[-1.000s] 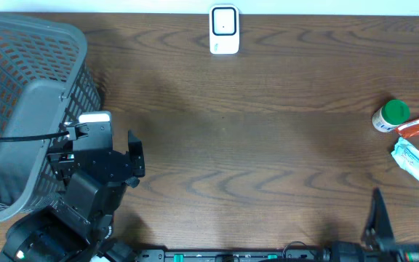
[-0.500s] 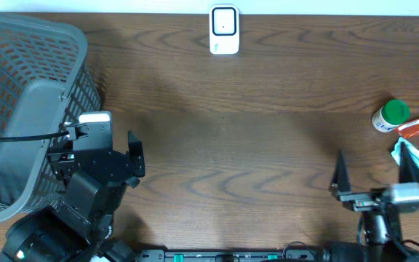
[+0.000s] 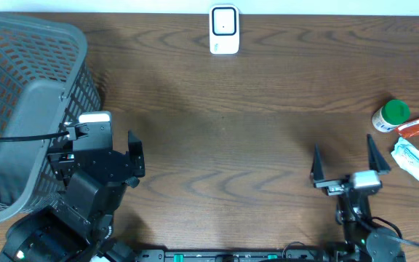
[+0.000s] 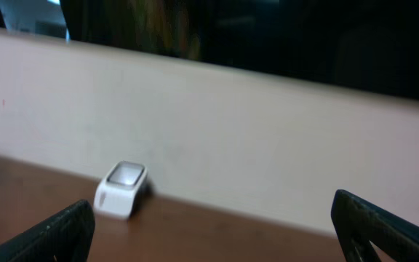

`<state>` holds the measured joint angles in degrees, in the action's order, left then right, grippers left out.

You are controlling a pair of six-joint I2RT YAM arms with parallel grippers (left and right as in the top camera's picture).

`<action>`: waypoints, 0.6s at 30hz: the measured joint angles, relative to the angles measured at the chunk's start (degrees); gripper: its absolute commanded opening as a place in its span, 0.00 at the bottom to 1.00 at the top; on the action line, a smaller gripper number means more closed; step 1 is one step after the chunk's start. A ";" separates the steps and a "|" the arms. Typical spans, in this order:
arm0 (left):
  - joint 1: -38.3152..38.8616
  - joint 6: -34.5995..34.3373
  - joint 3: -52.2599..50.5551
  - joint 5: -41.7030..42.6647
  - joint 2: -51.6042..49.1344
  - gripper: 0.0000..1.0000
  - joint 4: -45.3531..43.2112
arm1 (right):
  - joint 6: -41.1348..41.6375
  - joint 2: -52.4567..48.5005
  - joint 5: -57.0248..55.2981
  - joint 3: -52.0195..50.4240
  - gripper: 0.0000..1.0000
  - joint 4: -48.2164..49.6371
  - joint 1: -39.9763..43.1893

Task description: Scan the item barcode

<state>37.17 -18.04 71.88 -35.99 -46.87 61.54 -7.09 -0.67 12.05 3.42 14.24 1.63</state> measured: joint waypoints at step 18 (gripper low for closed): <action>0.00 0.00 0.00 0.02 0.00 0.98 0.02 | 2.71 0.00 -0.57 -3.02 0.99 -4.33 0.00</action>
<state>37.17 -18.04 71.88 -35.97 -46.87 61.56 -4.38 -0.67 11.49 0.40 9.91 1.63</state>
